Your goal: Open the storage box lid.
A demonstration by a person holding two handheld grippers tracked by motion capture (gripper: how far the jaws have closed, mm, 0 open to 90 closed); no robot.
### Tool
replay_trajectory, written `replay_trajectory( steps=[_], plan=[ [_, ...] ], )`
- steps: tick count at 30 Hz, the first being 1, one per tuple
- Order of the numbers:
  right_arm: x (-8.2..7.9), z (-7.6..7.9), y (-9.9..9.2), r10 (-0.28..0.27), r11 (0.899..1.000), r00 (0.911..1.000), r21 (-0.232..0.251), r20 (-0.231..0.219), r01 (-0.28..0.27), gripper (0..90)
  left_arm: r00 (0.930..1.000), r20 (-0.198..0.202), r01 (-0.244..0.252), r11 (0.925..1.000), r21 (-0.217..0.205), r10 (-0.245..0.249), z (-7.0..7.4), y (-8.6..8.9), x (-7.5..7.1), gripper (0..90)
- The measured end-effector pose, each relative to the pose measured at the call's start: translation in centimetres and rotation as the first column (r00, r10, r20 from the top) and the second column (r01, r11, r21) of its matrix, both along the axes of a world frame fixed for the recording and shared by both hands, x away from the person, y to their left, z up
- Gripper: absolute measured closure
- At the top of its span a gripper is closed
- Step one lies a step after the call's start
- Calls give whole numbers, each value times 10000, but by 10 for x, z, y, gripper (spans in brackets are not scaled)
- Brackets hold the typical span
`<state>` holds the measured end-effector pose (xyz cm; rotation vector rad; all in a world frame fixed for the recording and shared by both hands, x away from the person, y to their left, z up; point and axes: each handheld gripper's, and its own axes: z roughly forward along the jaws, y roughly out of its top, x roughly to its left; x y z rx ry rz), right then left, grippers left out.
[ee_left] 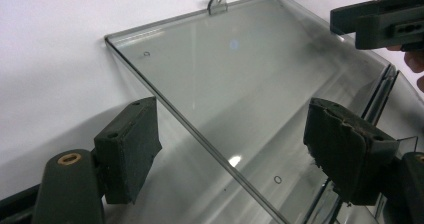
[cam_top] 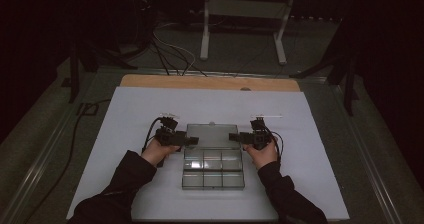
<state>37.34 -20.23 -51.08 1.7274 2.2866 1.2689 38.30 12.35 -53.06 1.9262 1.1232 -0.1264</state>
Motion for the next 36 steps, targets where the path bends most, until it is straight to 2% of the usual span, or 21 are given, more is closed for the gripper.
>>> replay_trajectory(
  steps=[3,6,9,12,14,15,16,17,18,19,20,21,22,24,25,28,31,35,36],
  plan=[
    [-2,7,1,150,9998,9989,-137,449,-144,289,9993,365,48,10000,41,-49,8,3,-2,188],
    [-5,14,2,163,9999,9960,10,876,-165,222,9964,805,265,9996,-68,-259,16,6,-6,146],
    [-9,22,2,604,9980,9896,120,1303,-625,150,9882,1356,753,9967,-299,-706,25,9,-10,25],
    [-14,31,3,1035,9945,9800,-35,1697,-1044,134,9755,1966,1086,9933,-382,-991,33,11,-16,9],
    [-17,37,4,1267,9915,9737,65,1894,-1303,86,9697,2092,1341,9907,-251,-1259,38,13,-20,8],
    [-17,37,4,1267,9915,9737,65,1894,-1303,86,9697,2092,1341,9907,-251,-1259,38,13,-20,8],
    [-21,47,4,1548,9875,9622,-51,2242,-1577,8,9583,2434,1578,9874,-130,-1499,44,16,-27,8],
    [-22,50,4,1577,9869,9609,-24,2275,-1614,8,9550,2487,1707,9852,-150,-1616,45,17,-30,8],
    [-22,50,4,1577,9869,9609,-24,2275,-1614,8,9550,2487,1707,9852,-150,-1616,45,17,-30,8],
    [-25,56,3,1704,9842,9544,58,2453,-1772,0,9483,2667,1806,9835,-76,-1721,48,19,-36,8],
    [-26,58,3,1752,9832,9521,56,2505,-1823,0,9428,2813,1890,9819,-85,-1791,49,20,-39,8],
    [-26,58,3,1752,9832,9521,56,2505,-1823,0,9428,2813,1890,9819,-85,-1791,49,20,-39,8],
    [-29,63,1,1940,9794,9411,-4,2768,-2018,0,9338,3065,1949,9808,-38,-1844,51,22,-45,8],
    [-32,66,-1,2004,9781,9331,-58,2985,-2082,0,9244,3316,2035,9790,-104,-1887,52,26,-51,8],
    [-33,68,-3,2041,9763,9288,50,3093,-2162,0,9234,3377,2000,9796,-178,-1824,52,27,-53,8],
    [-34,71,-9,2206,9698,9257,317,3071,-2417,0,9208,3451,2051,9782,-319,-1818,51,30,-58,8],
    [-36,73,-15,2295,9685,9196,187,3188,-2482,0,9181,3499,2124,9765,-369,-1865,46,37,-66,8],
    [-38,73,-19,2248,9704,9159,85,3326,-2413,0,9203,3448,2104,9769,-374,-1850,43,43,-72,8],
    [-40,72,-25,2298,9698,9081,-37,3501,-2440,0,9205,3451,2081,9775,-361,-1832,41,46,-75,8]
  ],
)
